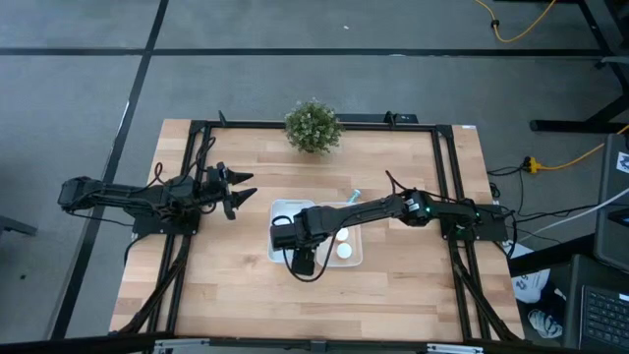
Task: Pick and place medicine bottles into bin by pill shape (circle, oval)
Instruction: Put the blue tablet bottle into the left white bin
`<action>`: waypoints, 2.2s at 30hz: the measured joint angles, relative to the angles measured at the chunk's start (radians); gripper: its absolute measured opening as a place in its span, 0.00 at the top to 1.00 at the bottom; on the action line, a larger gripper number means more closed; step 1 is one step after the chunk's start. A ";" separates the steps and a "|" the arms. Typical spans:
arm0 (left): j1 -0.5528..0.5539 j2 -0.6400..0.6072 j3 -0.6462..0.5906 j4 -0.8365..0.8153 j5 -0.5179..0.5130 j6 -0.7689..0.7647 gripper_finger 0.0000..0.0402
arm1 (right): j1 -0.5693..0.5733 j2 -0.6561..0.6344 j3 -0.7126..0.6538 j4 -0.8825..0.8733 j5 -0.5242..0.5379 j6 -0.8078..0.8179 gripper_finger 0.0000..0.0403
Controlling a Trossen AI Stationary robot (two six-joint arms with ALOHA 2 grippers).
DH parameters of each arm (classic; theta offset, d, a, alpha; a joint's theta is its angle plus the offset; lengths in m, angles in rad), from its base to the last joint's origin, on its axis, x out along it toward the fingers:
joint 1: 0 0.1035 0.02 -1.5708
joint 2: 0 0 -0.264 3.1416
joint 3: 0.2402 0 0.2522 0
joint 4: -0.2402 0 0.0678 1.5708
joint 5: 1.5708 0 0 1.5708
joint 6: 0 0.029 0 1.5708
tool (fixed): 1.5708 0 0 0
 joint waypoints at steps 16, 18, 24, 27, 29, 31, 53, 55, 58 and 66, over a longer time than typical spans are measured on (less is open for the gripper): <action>0.000 0.000 0.000 -0.001 0.000 0.000 0.36 | 0.118 -0.228 0.000 -0.302 0.299 0.164 0.51; 0.000 0.000 0.000 0.000 0.000 0.000 0.36 | 0.172 -0.287 -0.033 -0.322 0.390 0.225 0.51; 0.000 0.000 0.000 0.001 0.000 0.000 0.36 | 0.332 -0.511 -0.364 -0.301 0.450 0.487 0.50; 0.000 0.000 0.000 0.001 0.000 0.000 0.36 | 0.380 -0.603 -0.570 -0.190 0.439 0.676 0.49; 0.000 0.000 0.000 -0.001 0.000 0.000 0.36 | 0.411 -0.669 -0.706 -0.118 0.428 0.779 0.49; 0.000 0.000 0.000 0.000 0.000 0.000 0.36 | 0.436 -0.733 -0.836 -0.026 0.428 0.852 0.49; 0.000 0.000 0.000 0.000 0.000 0.000 0.36 | -0.083 -1.435 -1.799 0.808 0.385 0.386 0.49; 0.000 0.000 0.000 0.000 0.000 0.000 0.36 | -0.178 -1.457 -1.836 0.870 0.335 0.294 0.49; 0.000 0.000 0.000 0.000 0.000 0.000 0.36 | -0.323 -1.465 -1.863 0.974 0.234 0.149 0.49; 0.000 0.000 0.000 0.000 0.000 0.000 0.36 | -0.636 -1.364 -1.869 1.158 -0.130 -0.176 0.49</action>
